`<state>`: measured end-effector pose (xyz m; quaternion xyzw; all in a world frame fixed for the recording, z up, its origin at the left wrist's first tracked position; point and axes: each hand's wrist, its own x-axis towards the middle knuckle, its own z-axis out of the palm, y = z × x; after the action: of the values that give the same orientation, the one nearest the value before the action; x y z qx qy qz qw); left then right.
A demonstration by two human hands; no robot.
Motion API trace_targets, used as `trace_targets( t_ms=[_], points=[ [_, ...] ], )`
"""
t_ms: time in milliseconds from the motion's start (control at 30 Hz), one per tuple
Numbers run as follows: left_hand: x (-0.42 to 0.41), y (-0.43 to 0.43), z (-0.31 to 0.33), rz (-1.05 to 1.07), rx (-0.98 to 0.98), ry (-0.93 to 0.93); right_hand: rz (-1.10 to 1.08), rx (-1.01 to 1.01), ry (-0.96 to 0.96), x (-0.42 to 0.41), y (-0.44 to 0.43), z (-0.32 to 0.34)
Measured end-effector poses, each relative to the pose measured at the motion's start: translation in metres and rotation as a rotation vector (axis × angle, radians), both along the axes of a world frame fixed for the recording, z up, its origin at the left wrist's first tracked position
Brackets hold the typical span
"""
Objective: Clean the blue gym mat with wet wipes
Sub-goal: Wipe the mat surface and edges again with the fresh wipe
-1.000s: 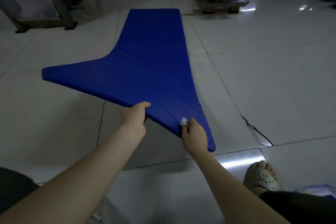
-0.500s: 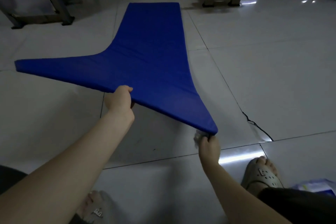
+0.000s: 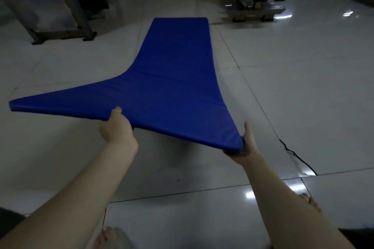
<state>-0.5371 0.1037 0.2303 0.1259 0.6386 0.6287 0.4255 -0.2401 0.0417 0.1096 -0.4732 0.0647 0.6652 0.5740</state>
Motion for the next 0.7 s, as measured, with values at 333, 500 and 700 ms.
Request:
trace_targets(
  t_ms=[333, 500, 700],
  points=[
    [0.01, -0.017, -0.027, -0.156, -0.224, -0.191, 0.312, 0.041, -0.565, -0.05, 0.055, 0.084],
    [0.005, -0.002, -0.003, -0.118, -0.194, -0.117, 0.214, 0.028, -0.606, -0.054, 0.011, 0.099],
    [0.012, -0.008, 0.012, -0.347, -0.142, -0.068, 0.054, 0.017, -0.554, -0.057, -0.06, 0.108]
  ],
)
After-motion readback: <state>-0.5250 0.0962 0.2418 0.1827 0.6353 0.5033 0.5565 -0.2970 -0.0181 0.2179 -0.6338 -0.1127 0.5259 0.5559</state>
